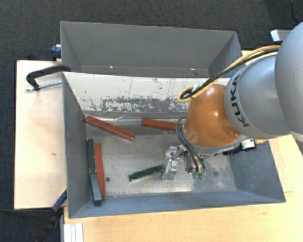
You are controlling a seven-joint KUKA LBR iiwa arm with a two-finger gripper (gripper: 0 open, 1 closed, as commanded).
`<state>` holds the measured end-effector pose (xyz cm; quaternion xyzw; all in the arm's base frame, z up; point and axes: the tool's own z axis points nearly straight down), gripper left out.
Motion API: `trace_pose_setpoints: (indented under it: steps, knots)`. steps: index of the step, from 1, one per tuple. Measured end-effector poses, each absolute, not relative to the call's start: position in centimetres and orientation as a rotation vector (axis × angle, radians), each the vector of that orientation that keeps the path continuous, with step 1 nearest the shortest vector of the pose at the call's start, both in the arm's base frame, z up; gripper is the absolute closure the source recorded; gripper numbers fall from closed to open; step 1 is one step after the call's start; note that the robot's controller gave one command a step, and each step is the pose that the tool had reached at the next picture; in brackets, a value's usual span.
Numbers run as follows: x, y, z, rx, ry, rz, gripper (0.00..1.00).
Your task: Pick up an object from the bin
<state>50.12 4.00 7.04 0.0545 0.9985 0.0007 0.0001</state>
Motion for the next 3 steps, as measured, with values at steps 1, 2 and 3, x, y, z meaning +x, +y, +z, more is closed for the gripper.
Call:
trace_pose_setpoints:
  steps: [1, 2, 3]
  knots:
    - [50.1, 4.0, 7.0, 0.172, 3.137, 0.002, 0.0]
    - [50.1, 4.0, 7.0, 0.172, 3.137, 0.002, 0.0]
    - [50.9, 5.3, 7.0, 0.212, 3.135, -0.004, 0.0]
